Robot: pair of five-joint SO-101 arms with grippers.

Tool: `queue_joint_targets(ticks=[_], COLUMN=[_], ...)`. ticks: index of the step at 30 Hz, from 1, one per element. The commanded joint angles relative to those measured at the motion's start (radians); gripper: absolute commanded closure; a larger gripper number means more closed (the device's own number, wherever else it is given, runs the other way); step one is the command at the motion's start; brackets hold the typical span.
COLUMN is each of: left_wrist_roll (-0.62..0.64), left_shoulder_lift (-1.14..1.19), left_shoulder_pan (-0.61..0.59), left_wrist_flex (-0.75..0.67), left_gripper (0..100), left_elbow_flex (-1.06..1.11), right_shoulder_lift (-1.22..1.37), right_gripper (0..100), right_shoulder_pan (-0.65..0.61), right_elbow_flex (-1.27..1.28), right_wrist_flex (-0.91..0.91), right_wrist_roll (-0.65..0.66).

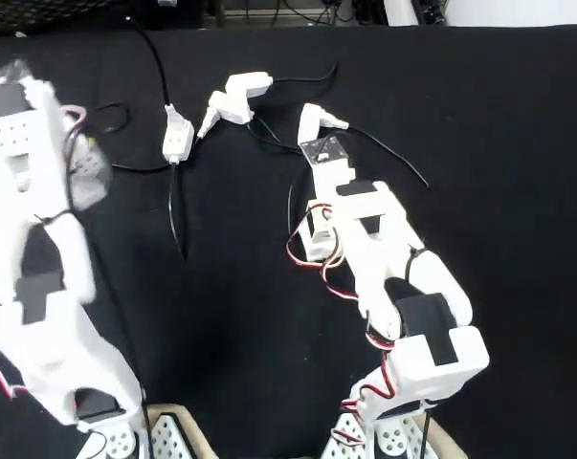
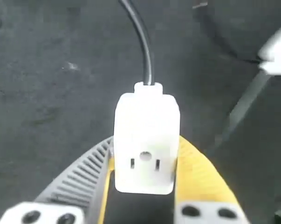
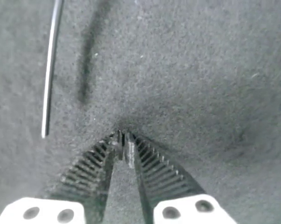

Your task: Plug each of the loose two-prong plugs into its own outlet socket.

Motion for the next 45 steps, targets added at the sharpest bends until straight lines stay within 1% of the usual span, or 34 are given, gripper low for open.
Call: queue_joint_targets(ticks=[1, 3, 5, 8, 10, 13, 17, 19, 22, 24, 26, 28, 34, 40, 42, 45], left_wrist_roll=[0.089, 0.095, 0.091, 0.068, 0.040, 0.037, 0.035, 0.035, 0.034, 0.034, 0.032, 0.032, 0.032, 0.032, 0.034, 0.037], left_shoulder_lift=[-0.226, -0.253, -0.265, -0.265, -0.269, -0.276, -0.259, -0.247, -0.219, -0.173, -0.121, -0.061, 0.077, 0.129, 0.137, 0.129], left_shoulder_pan=[0.170, 0.234, 0.268, 0.285, 0.338, 0.466, 0.642, 0.739, 0.843, 0.886, 0.909, 0.918, 0.931, 0.932, 0.941, 0.951], left_wrist_flex=[0.014, 0.014, 0.014, 0.014, 0.015, 0.015, 0.011, -0.018, -0.074, -0.152, -0.221, -0.259, -0.261, -0.261, -0.261, -0.261], left_gripper=[97, 97, 97, 97, 97, 97, 97, 97, 97, 97, 97, 97, 97, 97, 92, 78], left_elbow_flex=[-0.008, -0.004, 0.001, -0.001, 0.016, 0.120, 0.280, 0.349, 0.435, 0.498, 0.536, 0.547, 0.552, 0.555, 0.553, 0.573], right_shoulder_lift=[-0.028, -0.061, -0.122, -0.251, -0.346, -0.493, -0.697, -0.788, -0.885, -0.917, -0.924, -0.924, -0.924, -0.924, -0.928, -0.931], right_gripper=[98.6, 98.6, 98.6, 98.6, 98.6, 98.6, 98.5, 98.4, 98.4, 98.4, 98.4, 98.4, 98.4, 98.2, 98.2, 98.2], right_shoulder_pan=[-0.023, -0.017, 0.002, 0.055, 0.107, 0.189, 0.318, 0.371, 0.400, 0.405, 0.410, 0.410, 0.411, 0.411, 0.411, 0.411], right_elbow_flex=[-0.030, -0.021, -0.007, 0.030, 0.077, 0.173, 0.240, 0.262, 0.309, 0.340, 0.354, 0.360, 0.372, 0.369, 0.369, 0.369], right_wrist_flex=[-0.006, -0.011, -0.026, -0.044, -0.080, -0.138, -0.126, -0.110, -0.109, -0.110, -0.107, -0.104, -0.104, -0.104, -0.104, -0.104], right_wrist_roll=[0.011, 0.017, 0.015, 0.008, 0.008, 0.008, 0.014, 0.015, 0.015, 0.015, 0.032, 0.055, 0.061, 0.063, 0.063, 0.063])
